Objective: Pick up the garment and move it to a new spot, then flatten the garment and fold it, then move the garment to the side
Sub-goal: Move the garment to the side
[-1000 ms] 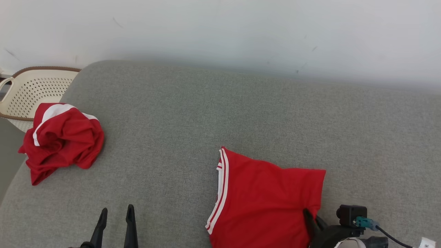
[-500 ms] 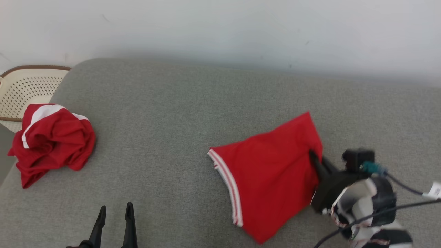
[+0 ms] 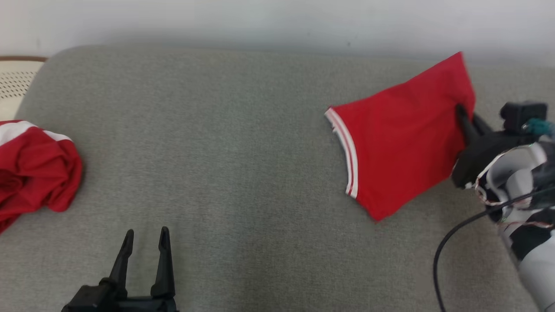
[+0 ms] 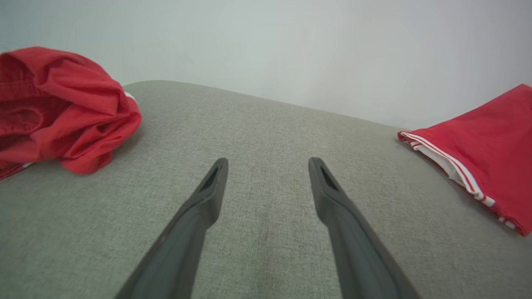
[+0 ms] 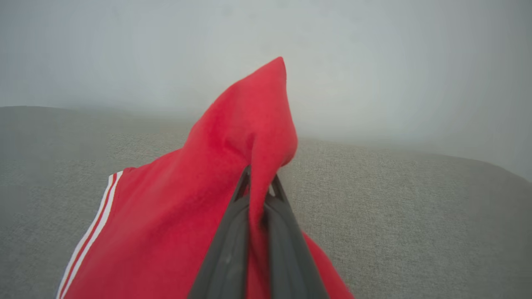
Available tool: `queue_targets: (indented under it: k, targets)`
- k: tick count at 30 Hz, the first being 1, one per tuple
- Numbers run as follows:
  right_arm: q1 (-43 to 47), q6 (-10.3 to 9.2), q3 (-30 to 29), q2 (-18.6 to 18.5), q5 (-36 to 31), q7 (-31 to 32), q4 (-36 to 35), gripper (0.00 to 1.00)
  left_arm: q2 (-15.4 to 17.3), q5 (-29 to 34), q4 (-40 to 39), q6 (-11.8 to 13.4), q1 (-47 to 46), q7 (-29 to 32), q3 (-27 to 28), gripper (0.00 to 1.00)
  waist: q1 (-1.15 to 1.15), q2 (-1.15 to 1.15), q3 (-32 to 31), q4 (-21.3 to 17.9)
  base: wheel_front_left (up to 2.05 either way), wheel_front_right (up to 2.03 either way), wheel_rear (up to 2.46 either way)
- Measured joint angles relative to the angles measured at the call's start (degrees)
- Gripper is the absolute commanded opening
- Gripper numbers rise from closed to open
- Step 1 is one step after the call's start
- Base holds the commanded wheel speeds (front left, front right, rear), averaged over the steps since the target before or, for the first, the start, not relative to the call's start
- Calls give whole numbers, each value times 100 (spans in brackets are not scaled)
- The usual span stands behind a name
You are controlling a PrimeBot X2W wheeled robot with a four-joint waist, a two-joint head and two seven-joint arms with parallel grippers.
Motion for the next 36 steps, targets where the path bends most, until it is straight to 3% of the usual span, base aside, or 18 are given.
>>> queue_targets:
  k: [20, 33, 34, 36]
  targets:
    - [-1781, 0, 391, -1307, 226, -315, 1323, 0, 14, 425, -501, -196, -531, 0, 215, 100, 0, 0, 1184, -454, 0, 0, 0]
    - [-2235, 1, 544, -1505, 208, -481, 1925, 0, 32, 547, -773, -237, -539, 0, 364, 100, -1, 0, 1494, -447, 0, 0, 0]
    - [-2246, 1, 547, -1503, 197, -524, 1970, 6, 32, 548, -779, -237, -539, 0, 364, 100, -1, 0, 1504, -450, 0, 0, 0]
    - [-2297, 1, 552, -1499, 153, -600, 2065, 100, 30, 555, -784, -237, -539, 0, 364, 100, -1, 0, 1524, -453, 0, 0, 0]
